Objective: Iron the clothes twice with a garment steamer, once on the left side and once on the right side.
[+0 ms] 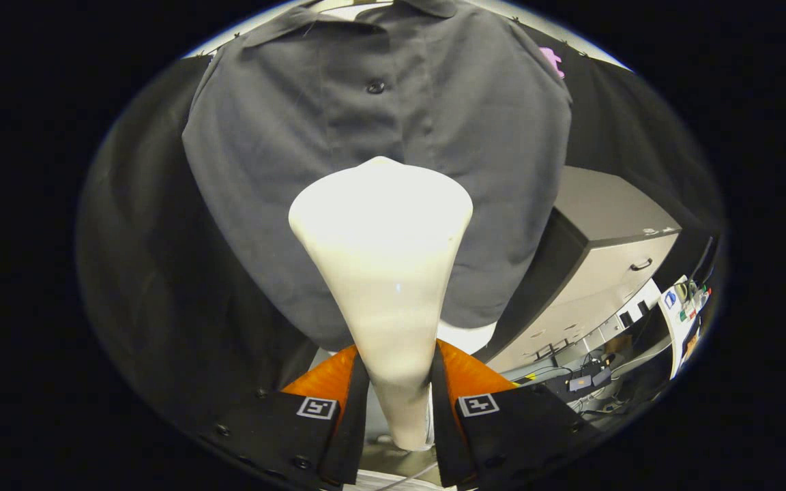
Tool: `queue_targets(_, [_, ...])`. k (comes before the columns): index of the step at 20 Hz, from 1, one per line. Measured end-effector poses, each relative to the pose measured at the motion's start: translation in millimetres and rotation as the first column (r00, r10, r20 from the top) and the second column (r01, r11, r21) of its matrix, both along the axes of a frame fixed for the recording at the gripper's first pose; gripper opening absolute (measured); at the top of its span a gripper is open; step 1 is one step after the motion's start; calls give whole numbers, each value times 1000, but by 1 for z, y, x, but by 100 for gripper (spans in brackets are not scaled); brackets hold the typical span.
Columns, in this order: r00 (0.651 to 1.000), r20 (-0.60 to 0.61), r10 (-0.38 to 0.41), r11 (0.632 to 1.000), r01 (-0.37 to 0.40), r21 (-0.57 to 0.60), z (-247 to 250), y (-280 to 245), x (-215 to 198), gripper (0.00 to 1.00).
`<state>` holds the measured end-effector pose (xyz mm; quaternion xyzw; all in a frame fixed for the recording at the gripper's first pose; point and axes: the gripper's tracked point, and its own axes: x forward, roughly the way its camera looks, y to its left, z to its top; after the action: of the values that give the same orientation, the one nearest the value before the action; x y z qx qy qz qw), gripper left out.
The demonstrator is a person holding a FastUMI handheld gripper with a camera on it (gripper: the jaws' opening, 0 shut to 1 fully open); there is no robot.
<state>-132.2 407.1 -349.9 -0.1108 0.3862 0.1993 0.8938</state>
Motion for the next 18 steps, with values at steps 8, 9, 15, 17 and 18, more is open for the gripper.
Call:
queue_targets(8, [990,90,-109,992,102,79,60,-53,50,51])
queue_targets(9, [988,94,-120,990,112,88,65,-61,54,51])
queue_targets(15, [985,103,-142,984,129,121,96,-109,88,51])
queue_targets(17, [983,114,-142,983,127,129,110,-122,111,51])
queue_targets(18, [982,122,-142,983,126,135,119,-129,121,50])
